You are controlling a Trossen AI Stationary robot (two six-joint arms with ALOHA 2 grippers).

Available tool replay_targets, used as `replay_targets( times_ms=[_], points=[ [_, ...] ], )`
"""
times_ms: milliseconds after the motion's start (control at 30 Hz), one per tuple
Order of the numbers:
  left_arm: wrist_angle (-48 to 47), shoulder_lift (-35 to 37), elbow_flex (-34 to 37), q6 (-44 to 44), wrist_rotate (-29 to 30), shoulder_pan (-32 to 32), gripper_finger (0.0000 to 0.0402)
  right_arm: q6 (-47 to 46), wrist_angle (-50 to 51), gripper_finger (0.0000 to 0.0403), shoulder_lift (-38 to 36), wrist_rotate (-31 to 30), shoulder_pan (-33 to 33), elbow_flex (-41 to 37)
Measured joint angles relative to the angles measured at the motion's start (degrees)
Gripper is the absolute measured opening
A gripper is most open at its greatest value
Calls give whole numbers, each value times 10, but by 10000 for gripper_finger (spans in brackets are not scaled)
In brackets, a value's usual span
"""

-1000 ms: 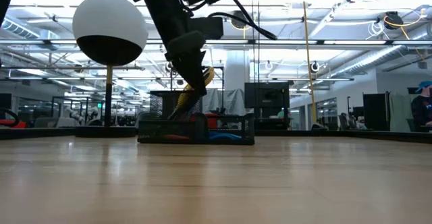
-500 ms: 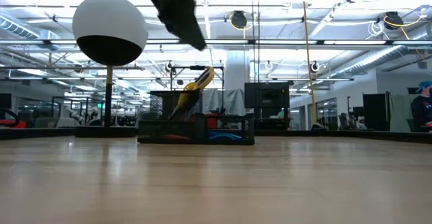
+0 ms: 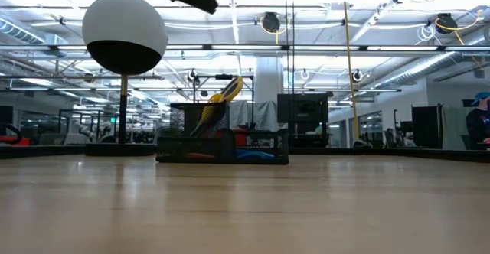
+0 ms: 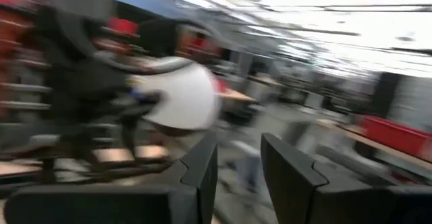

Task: Pick and place office supplies into organizer
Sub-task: Return to Home Position

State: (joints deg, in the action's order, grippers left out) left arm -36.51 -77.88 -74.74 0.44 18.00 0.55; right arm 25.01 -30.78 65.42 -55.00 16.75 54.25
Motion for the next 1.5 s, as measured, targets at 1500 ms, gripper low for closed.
replay_targets(
  times_ms=[1500],
  points=[
    [77,341,181,23,-34,-25,154,-236,247,105,-266,389,-156,-74]
  ],
)
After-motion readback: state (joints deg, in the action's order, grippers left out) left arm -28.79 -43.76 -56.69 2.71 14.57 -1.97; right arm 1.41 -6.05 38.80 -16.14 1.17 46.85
